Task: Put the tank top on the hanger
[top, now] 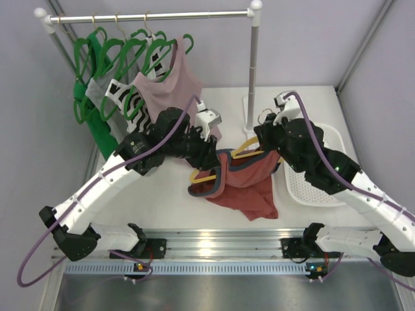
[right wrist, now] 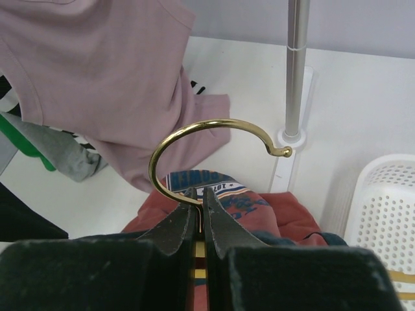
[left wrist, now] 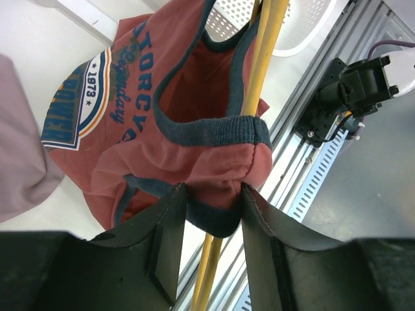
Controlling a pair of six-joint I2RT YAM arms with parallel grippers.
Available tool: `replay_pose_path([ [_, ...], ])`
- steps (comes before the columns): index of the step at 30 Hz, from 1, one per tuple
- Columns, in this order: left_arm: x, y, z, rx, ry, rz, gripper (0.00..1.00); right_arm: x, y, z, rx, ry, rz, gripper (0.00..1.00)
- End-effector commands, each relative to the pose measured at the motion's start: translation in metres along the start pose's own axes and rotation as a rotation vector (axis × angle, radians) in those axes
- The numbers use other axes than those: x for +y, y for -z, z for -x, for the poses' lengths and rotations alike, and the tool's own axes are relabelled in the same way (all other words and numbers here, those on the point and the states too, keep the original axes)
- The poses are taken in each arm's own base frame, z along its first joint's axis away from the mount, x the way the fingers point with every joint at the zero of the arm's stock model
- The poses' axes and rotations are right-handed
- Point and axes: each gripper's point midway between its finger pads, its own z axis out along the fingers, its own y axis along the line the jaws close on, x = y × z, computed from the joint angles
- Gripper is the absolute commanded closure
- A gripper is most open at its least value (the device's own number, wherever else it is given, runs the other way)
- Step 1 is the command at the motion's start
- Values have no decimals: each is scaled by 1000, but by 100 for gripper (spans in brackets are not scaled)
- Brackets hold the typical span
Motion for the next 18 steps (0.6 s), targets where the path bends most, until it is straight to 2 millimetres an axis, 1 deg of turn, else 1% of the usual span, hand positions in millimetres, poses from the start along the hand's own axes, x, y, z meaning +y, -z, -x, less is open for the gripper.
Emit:
replay_pose_path([
  [1, 0, -2, 0, -5, -37, -15, 57, 11, 7, 35, -84, -49, 47, 100],
  [4, -3, -2, 2, -19, -55, -36, 61, 14, 7, 37, -82, -50, 61, 100],
  [6, -5, -2, 3, -30, -60, -47, 69, 16, 7, 39, -82, -52, 66, 100],
  [7, -6, -1, 4, -35, -60, -51, 76, 16, 6, 37, -78, -50, 65, 100],
  [8, -6, -1, 1, -34, -63, -54, 93, 14, 4, 35, -74, -43, 52, 100],
  [9, -6, -2, 0, -29, -61, -53, 97, 14, 4, 35, -74, -43, 52, 100],
  [10, -3, 0, -1, -34, -61, -36, 100, 10, 2, 33, -69, -30, 28, 98],
  [12, -1, 8, -2, -52, -61, -10, 100, 4, 1, 32, -64, -16, 4, 95],
  [14, 0, 14, 1, -77, -60, 8, 100, -3, 0, 30, -54, -10, -12, 89],
  [15, -2, 20, 2, -100, -58, 7, 100, -6, -1, 31, -53, -14, -8, 84],
  [16, -2, 24, 2, -114, -54, 13, 100, -6, 0, 31, -51, -16, -1, 82],
  [17, 0, 23, -1, -113, -47, 18, 100, -6, 0, 32, -52, -19, 8, 80],
  [18, -1, 28, 2, -141, -49, 24, 100, -6, 1, 33, -51, -21, 16, 77],
])
